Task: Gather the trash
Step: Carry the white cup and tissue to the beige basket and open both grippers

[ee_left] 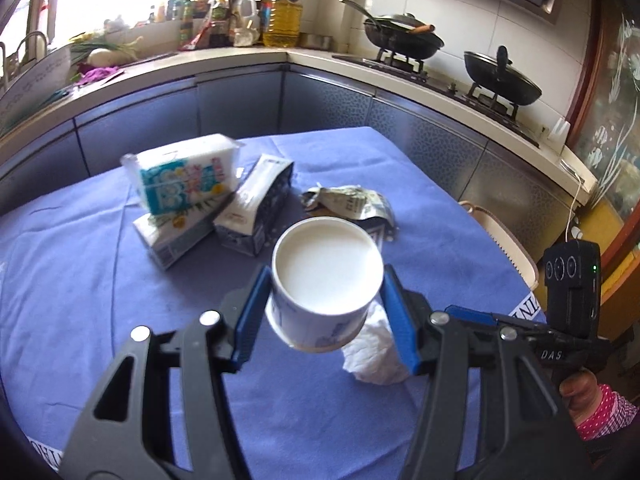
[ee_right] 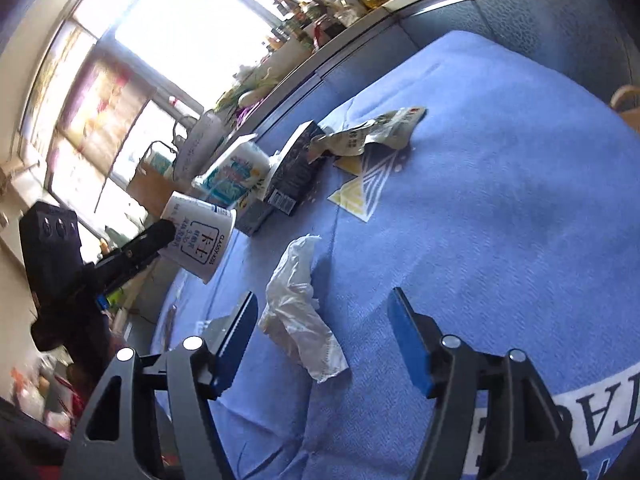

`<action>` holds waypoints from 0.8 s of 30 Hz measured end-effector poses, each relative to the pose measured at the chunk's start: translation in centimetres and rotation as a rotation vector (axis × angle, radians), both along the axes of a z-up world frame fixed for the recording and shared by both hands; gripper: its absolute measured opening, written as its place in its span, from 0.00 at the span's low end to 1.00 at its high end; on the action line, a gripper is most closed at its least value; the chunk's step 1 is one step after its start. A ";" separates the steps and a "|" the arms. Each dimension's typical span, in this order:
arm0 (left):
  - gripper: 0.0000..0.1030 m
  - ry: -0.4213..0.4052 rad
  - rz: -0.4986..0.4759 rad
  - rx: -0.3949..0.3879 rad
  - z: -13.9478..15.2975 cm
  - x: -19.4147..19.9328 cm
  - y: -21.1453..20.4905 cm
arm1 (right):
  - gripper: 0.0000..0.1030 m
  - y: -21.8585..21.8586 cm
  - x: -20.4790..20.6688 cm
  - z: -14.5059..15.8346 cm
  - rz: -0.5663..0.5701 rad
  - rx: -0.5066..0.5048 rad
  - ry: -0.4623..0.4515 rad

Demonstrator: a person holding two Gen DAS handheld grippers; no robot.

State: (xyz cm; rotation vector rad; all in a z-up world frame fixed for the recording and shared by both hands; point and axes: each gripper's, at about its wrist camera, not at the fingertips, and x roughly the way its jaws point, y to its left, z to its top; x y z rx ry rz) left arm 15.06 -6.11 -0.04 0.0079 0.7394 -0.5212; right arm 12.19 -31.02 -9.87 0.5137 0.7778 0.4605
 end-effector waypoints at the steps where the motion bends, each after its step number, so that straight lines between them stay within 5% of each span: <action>1: 0.53 0.005 0.014 0.000 -0.2 -0.1 0.8 | 0.65 1.1 0.2 0.1 0.021 -0.055 -0.003; 4: 0.53 0.018 0.046 0.001 -0.6 -0.3 2.6 | 0.65 3.9 0.9 -0.2 0.089 -0.162 0.011; 5: 0.53 0.027 0.052 -0.004 -0.7 -0.3 3.0 | 0.58 4.6 1.1 -0.3 0.102 -0.182 0.015; 6: 0.53 0.036 0.054 -0.011 -0.8 -0.3 3.3 | 0.31 5.2 1.3 -0.5 0.122 -0.192 0.024; 8: 0.53 0.042 0.052 -0.021 -0.8 -0.3 3.4 | 0.07 5.6 1.5 -0.9 0.137 -0.176 0.049; 15: 0.53 0.028 -0.074 -0.037 0.8 0.2 -1.8 | 0.04 -0.7 -0.8 1.8 -0.017 -0.086 -0.033; 24: 0.53 0.020 -0.393 -0.043 3.7 2.4 -20.0 | 0.04 -18.5 -6.0 2.7 -0.476 -0.038 -0.053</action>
